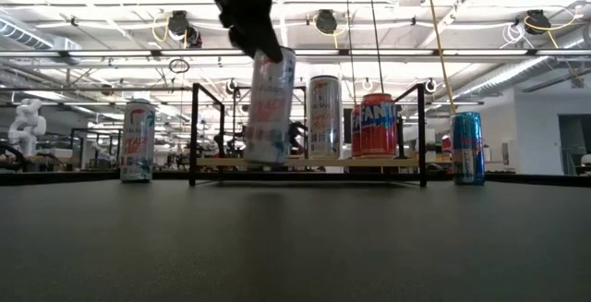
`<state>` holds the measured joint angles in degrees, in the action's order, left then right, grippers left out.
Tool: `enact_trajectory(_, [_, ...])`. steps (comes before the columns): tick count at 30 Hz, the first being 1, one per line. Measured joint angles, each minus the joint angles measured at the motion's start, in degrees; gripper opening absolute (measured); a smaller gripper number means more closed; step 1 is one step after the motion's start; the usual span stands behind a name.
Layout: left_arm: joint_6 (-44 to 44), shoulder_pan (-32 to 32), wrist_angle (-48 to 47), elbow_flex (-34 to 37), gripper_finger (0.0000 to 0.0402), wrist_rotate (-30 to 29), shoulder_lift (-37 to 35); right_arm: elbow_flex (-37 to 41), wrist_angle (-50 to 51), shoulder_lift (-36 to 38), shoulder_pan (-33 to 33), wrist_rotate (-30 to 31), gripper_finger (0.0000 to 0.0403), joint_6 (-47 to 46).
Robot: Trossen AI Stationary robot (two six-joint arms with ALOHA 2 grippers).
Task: Place canned beverage on shelf
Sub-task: Put the bottom white pink soda can on the shelf
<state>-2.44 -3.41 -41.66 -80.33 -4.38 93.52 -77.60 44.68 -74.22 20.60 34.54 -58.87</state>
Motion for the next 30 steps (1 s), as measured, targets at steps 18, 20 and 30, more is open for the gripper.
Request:
enact_trajectory(18, [14.79,-26.11,3.09,-9.77,0.0233,11.34,1.48,0.0,1.76,7.08,-6.24,0.07,0.0312,8.52])
enact_trajectory(20, [15.23,-28.45,4.55,-9.76,0.0233,12.97,2.78,0.0,2.59,7.54,-7.49,-0.12,0.0312,9.66])
enact_trajectory(30, [16.71,-34.11,11.76,-9.75,0.0233,17.81,8.29,0.0,8.57,10.43,-15.56,-4.94,0.0312,14.22])
